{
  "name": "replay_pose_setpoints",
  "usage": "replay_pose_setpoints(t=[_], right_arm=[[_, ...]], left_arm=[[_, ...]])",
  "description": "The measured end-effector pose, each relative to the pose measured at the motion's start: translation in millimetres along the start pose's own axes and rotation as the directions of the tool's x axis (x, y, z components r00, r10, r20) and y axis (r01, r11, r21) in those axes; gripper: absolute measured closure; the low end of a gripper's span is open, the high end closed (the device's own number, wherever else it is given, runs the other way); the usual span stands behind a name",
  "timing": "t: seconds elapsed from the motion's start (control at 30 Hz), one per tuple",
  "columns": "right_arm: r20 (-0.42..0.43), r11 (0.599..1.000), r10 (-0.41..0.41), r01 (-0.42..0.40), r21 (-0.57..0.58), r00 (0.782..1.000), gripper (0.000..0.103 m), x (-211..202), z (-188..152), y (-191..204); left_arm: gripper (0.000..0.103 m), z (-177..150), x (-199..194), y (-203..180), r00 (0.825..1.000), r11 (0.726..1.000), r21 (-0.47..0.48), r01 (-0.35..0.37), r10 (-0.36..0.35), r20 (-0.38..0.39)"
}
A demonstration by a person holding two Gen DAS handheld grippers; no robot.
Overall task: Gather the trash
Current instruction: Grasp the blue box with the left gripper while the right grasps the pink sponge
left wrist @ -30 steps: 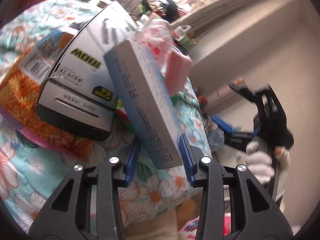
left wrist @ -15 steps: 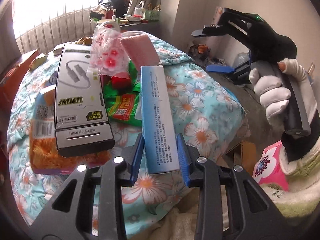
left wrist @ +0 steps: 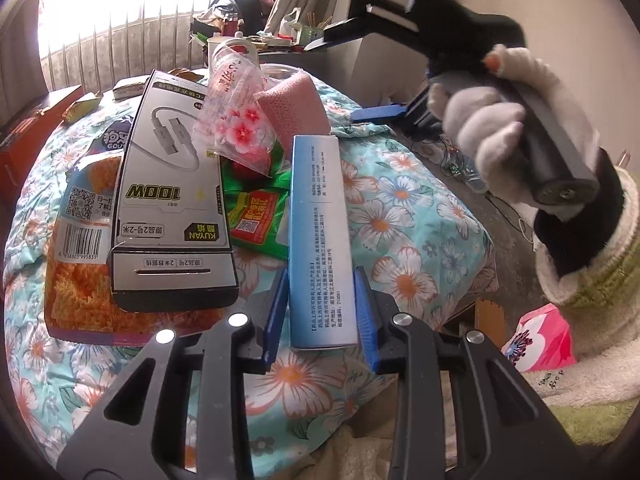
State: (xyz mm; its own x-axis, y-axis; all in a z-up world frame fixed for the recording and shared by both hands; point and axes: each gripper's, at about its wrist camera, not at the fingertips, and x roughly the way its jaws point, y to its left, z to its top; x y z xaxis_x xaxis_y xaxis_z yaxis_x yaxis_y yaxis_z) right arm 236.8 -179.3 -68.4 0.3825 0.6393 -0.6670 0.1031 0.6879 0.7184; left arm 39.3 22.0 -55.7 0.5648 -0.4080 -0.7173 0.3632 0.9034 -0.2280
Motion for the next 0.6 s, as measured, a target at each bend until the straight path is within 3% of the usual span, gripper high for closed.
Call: replay_pose_setpoints(t=[0.37, 0.6], right_arm=[[-0.070, 0.992, -0.072, 0.078, 0.094, 0.995, 0.018, 45, 22, -16], [-0.083, 0.983, -0.061, 0.075, 0.167, 0.995, 0.018, 53, 25, -35]], left_arm=[[0.073, -2, 0, 13, 0.998, 0.998, -0.022, 0.059, -0.059, 0.014], [0.073, -1, 2, 15, 0.998, 0.998, -0.024, 0.064, -0.064, 0.011]])
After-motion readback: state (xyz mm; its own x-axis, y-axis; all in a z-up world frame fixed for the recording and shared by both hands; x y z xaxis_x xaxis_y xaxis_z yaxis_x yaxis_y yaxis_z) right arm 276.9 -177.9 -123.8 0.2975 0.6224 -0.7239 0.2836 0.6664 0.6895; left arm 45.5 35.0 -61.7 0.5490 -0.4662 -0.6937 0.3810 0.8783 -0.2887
